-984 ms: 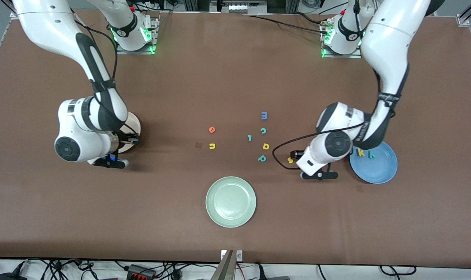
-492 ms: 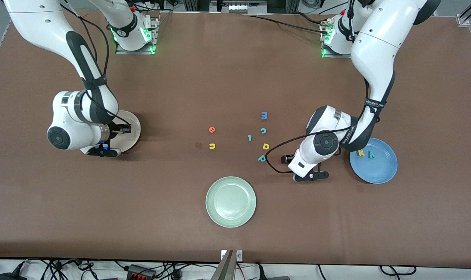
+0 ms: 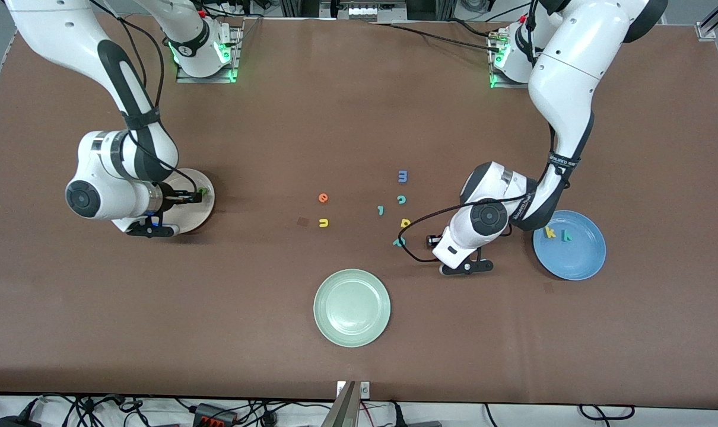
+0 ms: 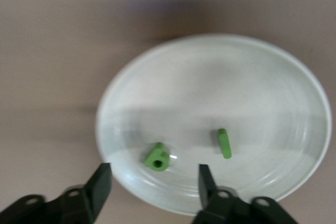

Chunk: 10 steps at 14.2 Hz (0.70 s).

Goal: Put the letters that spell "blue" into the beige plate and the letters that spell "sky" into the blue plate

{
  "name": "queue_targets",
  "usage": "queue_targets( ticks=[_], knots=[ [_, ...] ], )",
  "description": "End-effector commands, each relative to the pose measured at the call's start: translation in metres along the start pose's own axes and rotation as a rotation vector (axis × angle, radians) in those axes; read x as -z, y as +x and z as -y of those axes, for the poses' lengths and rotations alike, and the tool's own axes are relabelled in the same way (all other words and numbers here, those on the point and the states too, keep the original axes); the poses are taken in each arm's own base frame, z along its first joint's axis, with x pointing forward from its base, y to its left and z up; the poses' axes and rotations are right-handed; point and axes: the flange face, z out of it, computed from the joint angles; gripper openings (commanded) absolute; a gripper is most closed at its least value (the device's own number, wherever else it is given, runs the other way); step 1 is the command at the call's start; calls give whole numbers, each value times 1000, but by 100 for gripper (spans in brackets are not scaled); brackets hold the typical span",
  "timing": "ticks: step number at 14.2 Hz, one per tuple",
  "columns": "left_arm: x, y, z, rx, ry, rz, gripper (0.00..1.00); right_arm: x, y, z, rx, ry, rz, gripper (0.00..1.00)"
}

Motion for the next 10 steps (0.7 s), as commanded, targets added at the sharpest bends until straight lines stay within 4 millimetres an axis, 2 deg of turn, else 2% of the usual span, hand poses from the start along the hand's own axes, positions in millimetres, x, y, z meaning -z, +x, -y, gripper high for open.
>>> queue_targets(
  ticks=[1,4,6,9,10],
  knots=[
    [-5,-6,0,8,4,4,48,26,0,67,53,-25,-40,100],
    [-4,-6,-2,3,2,2,31,15,-5,139,103,-45,-74,100],
    [-1,-4,-2,-5,1,-5,28,10,-5,180,129,-53,-93,100],
    [5,0,0,-7,0,-13,11,-2,-7,241,109,-60,-127,100],
    [8,2,4,-12,3,-16,8,-11,-11,265,69,-54,-143,100]
  ],
)
